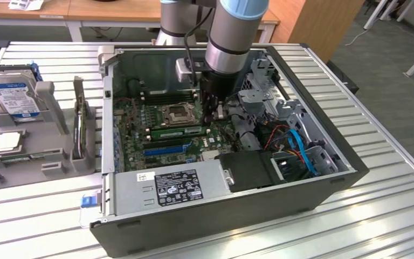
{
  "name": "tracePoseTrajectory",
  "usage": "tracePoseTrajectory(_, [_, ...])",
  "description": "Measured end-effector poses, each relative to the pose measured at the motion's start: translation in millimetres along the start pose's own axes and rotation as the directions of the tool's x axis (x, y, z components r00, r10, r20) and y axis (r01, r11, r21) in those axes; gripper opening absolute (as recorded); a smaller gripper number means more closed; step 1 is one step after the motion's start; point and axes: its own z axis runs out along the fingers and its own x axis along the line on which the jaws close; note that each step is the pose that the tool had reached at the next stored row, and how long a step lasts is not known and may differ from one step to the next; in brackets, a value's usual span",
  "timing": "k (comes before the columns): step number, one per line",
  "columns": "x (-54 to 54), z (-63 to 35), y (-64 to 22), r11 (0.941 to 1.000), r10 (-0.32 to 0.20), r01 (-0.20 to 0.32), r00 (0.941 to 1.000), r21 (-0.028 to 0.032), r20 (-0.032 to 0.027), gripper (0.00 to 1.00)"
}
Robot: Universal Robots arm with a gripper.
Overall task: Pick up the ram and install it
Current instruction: 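Press down the ram until it locks into place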
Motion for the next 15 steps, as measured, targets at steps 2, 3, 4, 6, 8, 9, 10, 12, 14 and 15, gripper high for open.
tracePoseTrajectory(2, [0.1, 0.6, 0.0, 1.0, 0.0, 0.0, 1.0, -0.0001, -0.0003, 0.1])
tracePoseTrajectory(3, [0.1, 0.6, 0.0, 1.0, 0.0, 0.0, 1.0, -0.0001, -0.0002, 0.1])
tracePoseTrajectory(4, [0.1, 0.6, 0.0, 1.0, 0.0, 0.0, 1.0, -0.0001, -0.0003, 0.1])
tracePoseTrajectory(6, [0.0, 0.9, 0.0, 1.0, 0.0, 0.0, 1.0, 0.0, 0.0, 0.1])
tracePoseTrajectory(8, [0.1, 1.6, -0.1, 1.0, 0.0, 0.0, 1.0, 0.0, 0.0, 0.1])
tracePoseTrajectory(9, [0.1, 1.8, -0.1, 1.0, 0.0, 0.0, 1.0, 0.0, -0.0002, 0.1])
tracePoseTrajectory(10, [0.1, 1.9, -0.1, 1.0, 0.0, 0.0, 1.0, -0.0001, -0.0003, 0.1])
tracePoseTrajectory(12, [0.1, 1.9, -0.1, 1.0, 0.0, 0.0, 1.0, -0.0001, -0.0003, 0.1])
tracePoseTrajectory(14, [0.1, 2.0, -0.1, 1.0, 0.0, 0.0, 1.0, 0.0, -0.0001, 0.1])
tracePoseTrajectory(15, [0.1, 2.2, -0.1, 1.0, 0.0, 0.0, 1.0, 0.0, 0.0, 0.1])
